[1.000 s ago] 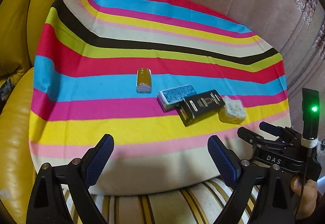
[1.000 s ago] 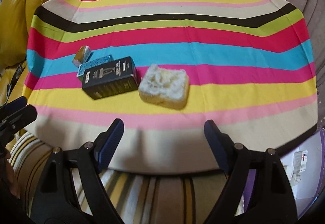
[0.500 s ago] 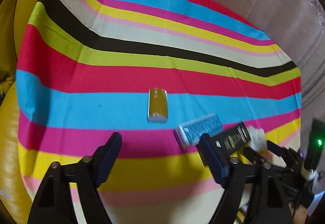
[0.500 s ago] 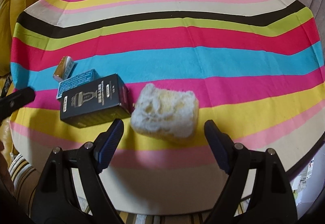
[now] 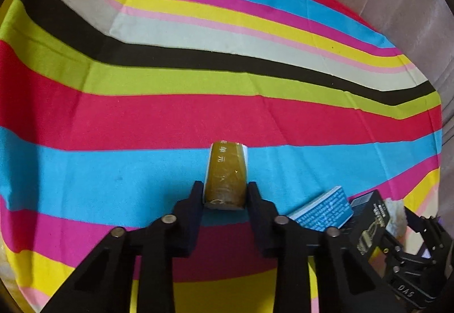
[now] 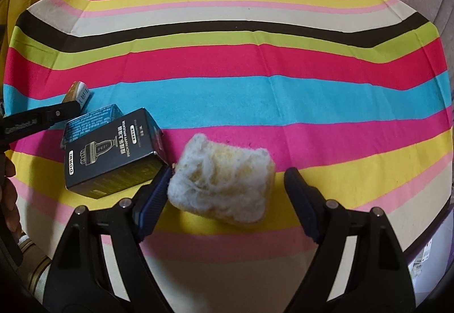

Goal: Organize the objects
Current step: 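Grasp the small amber bottle with the left gripper while the right grasps the sponge block, then carry the bottle and sponge block into the purple-rimmed box and open both grippers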

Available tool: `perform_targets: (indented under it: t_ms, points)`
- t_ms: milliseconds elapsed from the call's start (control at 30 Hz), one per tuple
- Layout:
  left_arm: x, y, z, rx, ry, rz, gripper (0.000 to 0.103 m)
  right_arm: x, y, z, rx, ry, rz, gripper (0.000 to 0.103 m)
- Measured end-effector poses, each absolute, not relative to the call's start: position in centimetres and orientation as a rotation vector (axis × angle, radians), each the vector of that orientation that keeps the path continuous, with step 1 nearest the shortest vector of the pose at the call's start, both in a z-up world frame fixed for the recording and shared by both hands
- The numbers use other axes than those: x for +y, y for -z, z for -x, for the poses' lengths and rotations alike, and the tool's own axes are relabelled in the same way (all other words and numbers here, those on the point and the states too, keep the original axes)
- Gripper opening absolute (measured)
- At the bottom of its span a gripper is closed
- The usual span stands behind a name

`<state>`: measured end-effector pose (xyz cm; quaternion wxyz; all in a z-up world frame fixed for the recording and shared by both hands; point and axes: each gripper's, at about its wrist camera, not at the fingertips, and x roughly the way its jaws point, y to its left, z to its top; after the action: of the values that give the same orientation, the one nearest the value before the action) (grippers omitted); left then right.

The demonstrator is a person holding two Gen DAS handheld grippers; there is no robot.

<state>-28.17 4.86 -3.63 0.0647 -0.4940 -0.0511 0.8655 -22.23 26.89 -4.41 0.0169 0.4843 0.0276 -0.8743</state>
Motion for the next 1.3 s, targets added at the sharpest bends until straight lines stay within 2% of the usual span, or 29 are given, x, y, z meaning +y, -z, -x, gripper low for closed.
perform_targets:
  t_ms: [300, 600, 1300]
  points:
    - [4.2, 2.3, 26.4, -0.202, -2.668, 1.403, 0.03, 26.4, 4.4, 22.0, 0.114, 2.719, -1.48, 0.07]
    - [4.2, 0.9, 22.1, -0.294, -2.665, 1.355, 0.03, 26.4, 3.3, 19.9, 0.133, 2.734, -1.455, 0.069]
    - [7.9, -2.0, 12.9, -0.364, -2.597, 1.233, 0.03, 29.2, -0.6, 10.8, 0.048, 2.773, -1.391, 0.069]
